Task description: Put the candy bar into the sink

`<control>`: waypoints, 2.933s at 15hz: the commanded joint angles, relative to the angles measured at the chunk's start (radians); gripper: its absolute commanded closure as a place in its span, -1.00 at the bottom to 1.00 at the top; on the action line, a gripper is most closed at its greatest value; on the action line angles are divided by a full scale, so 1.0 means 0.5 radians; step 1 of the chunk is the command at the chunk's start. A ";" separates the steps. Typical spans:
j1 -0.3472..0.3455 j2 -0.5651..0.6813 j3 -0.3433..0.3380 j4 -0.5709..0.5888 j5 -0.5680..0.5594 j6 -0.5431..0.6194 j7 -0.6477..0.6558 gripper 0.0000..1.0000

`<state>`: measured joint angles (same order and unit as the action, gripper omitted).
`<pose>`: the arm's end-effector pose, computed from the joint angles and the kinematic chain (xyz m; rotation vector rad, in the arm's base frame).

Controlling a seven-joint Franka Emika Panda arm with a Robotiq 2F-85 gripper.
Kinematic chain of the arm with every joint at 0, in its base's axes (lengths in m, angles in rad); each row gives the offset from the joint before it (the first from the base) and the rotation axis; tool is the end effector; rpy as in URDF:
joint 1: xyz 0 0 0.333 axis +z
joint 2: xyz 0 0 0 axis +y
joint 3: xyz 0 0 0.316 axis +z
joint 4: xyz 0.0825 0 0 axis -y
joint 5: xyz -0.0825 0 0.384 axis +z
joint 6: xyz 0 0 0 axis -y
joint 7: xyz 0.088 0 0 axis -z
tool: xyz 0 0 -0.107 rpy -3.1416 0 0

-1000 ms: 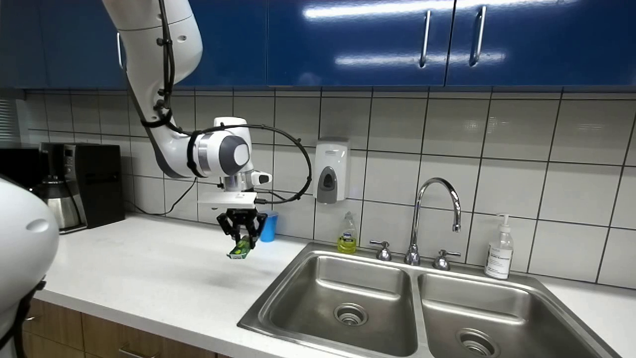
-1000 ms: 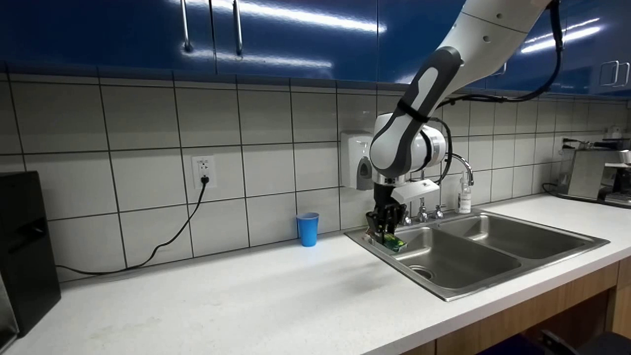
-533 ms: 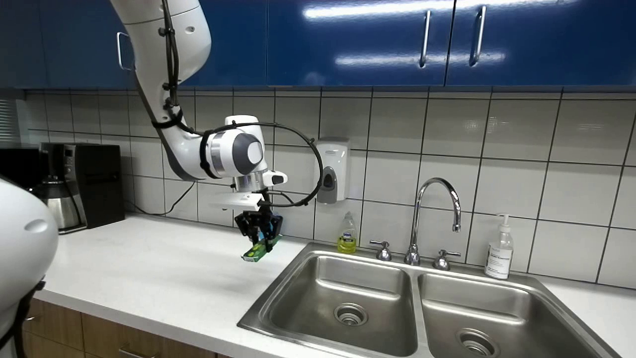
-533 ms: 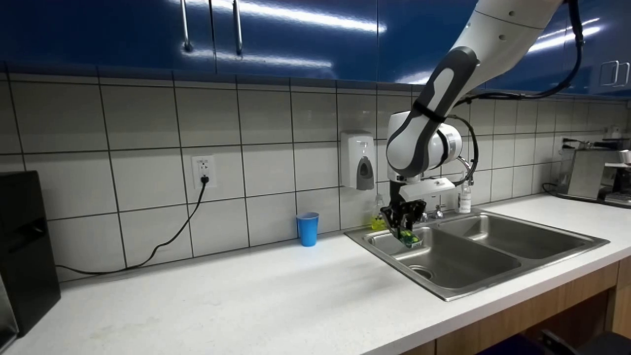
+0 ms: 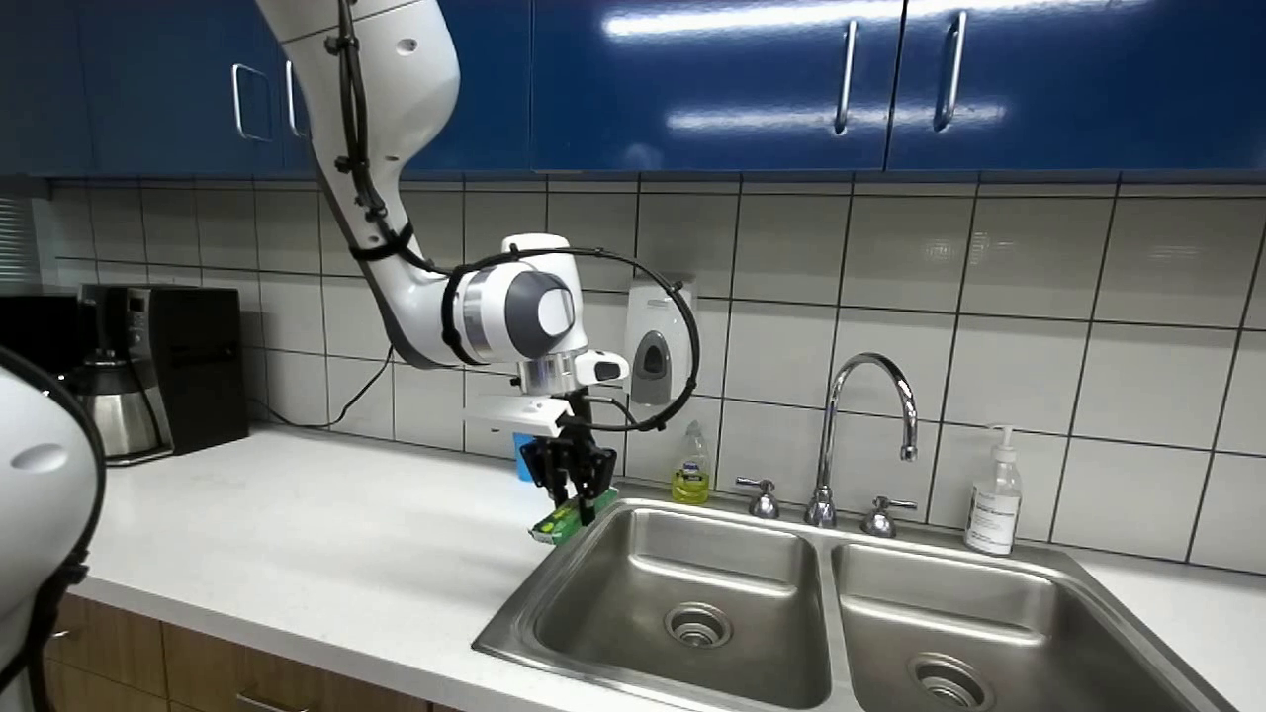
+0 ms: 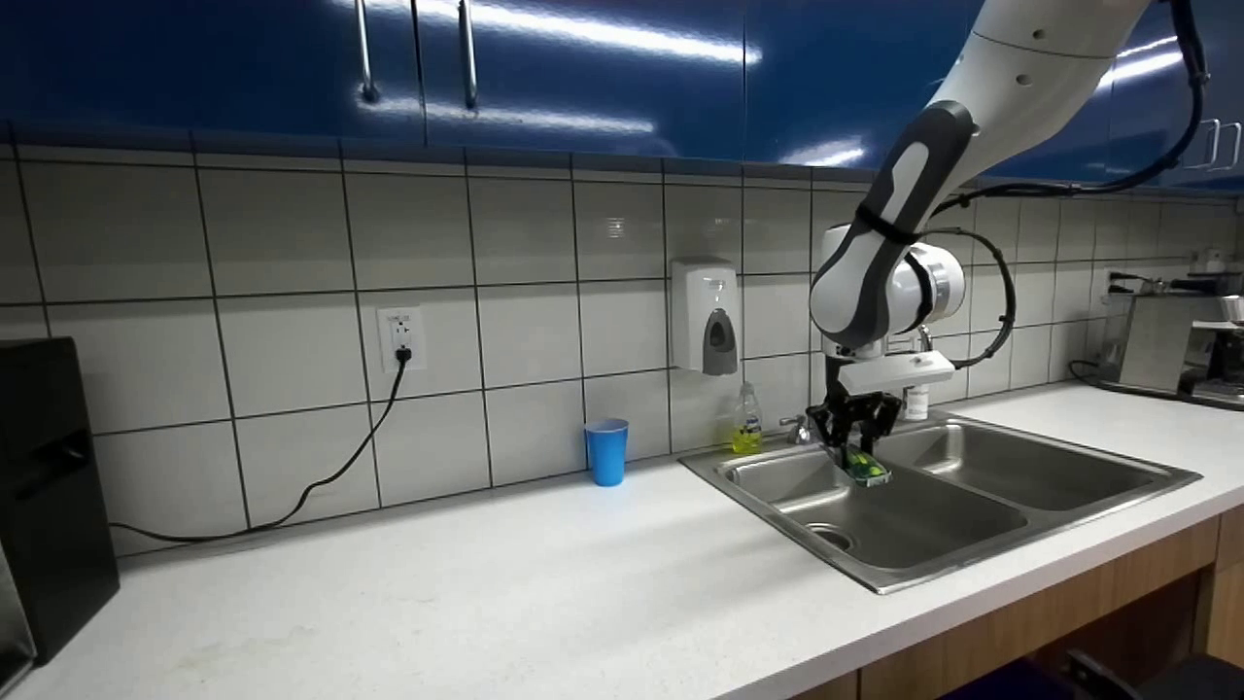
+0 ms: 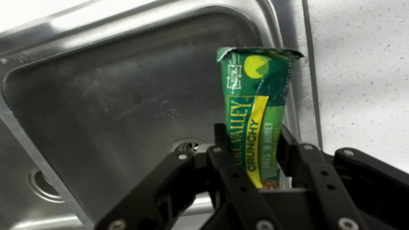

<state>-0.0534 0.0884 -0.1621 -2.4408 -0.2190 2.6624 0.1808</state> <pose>0.4889 -0.1011 0.2794 2.9891 -0.3103 0.1960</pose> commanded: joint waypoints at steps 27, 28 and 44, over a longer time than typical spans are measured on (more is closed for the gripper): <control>-0.248 1.014 -0.061 0.816 0.276 -0.037 -0.383 0.71; -0.245 1.056 -0.057 0.840 0.274 -0.033 -0.381 0.71; -0.218 1.571 -0.045 1.200 0.269 -0.024 -0.364 0.71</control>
<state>-0.1553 0.8414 -0.1911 -1.8878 -0.0865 2.6643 0.0059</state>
